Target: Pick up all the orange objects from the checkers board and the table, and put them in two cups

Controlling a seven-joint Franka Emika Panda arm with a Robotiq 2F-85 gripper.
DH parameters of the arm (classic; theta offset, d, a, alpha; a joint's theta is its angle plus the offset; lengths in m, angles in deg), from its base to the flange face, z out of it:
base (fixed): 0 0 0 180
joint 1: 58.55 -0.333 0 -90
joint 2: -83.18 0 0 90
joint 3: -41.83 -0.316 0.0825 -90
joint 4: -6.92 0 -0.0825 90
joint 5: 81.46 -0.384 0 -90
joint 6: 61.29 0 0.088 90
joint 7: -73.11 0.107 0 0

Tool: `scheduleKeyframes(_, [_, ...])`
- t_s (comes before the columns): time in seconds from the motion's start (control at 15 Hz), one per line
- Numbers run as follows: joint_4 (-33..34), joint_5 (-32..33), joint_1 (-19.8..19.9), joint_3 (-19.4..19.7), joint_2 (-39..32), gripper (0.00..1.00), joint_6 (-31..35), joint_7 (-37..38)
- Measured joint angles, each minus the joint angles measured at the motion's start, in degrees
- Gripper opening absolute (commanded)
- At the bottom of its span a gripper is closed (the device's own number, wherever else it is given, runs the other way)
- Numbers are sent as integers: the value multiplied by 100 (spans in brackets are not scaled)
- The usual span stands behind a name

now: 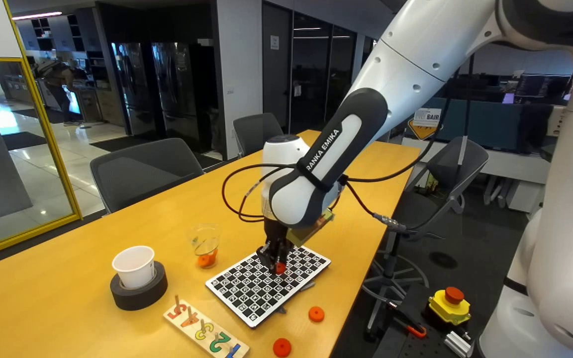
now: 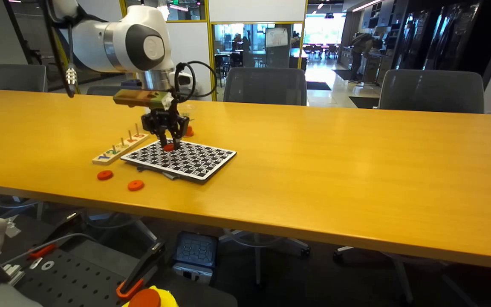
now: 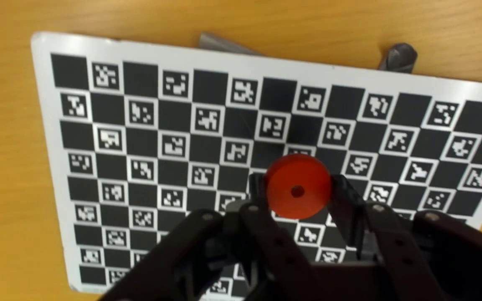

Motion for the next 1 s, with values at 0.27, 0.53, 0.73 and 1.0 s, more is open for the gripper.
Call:
scheduleKeyframes(0.27, [968, 318, -300, -182, -81, 21, -773, -6])
scheduleKeyframes(0.53, [1836, 688, -593, -350, -302, 21, -1327, -2])
scheduleKeyframes(0.73, [2438, 992, -838, -478, -587, 21, -1616, -6])
scheduleKeyframes(1.0, [3273, 1176, -1112, -582, -1127, 21, -1924, -137])
